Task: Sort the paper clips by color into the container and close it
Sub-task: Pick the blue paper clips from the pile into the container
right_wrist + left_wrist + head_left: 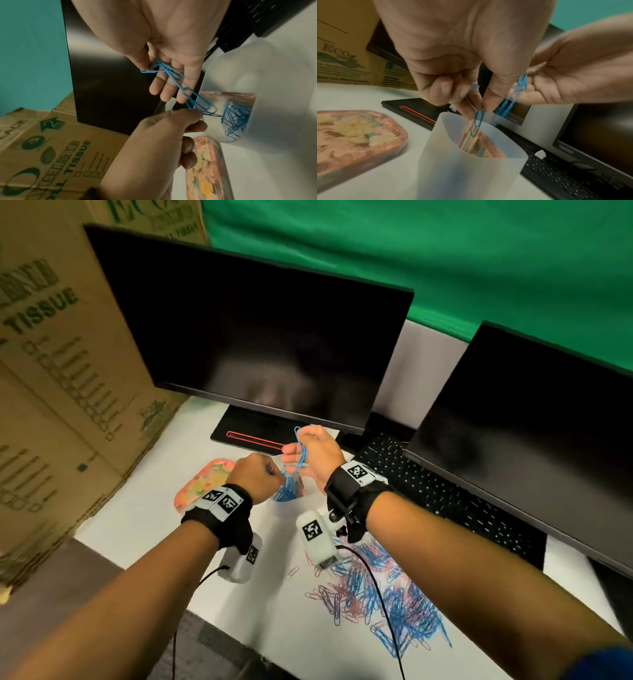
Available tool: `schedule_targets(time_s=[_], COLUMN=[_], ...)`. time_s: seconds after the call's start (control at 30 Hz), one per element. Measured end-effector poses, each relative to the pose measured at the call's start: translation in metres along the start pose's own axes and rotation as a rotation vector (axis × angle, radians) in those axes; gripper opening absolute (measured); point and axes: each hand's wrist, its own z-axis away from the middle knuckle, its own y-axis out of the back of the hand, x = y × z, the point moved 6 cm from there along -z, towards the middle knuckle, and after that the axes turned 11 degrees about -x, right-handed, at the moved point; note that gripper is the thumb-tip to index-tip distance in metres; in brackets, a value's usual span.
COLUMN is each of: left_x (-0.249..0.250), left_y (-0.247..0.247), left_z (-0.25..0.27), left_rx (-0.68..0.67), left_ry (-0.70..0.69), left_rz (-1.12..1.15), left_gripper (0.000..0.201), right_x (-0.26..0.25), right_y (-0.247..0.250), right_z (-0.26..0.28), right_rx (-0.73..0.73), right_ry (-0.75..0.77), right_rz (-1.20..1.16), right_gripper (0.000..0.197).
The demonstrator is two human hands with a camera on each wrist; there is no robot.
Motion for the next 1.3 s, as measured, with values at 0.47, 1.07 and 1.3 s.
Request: schedule_targets(time_s=[0.47, 1.07, 1.3], left_x=[-0.018, 0.032, 0.026], left_y=[-0.001, -0.122, -0.172], left_z=[-0.029, 0.029, 0.026], left_rx=[-0.041, -0.348, -0.394], left_ry=[0.098, -0.303, -0.306], left_rz=[0.106, -0.187, -0.546], left_gripper=[0.031, 0.015, 0.028], right_x=[0.025, 0.118, 0.168], right_y=[0.0, 0.151, 0.174], right_z=[-0.036, 0.11, 0.157], right_rx=[0.097, 0.063, 0.094], right_ry=[0.014, -0.133, -0.102], right_rz=[0.249, 0.894, 0.889], right_gripper=[0.019, 0.014, 0.012])
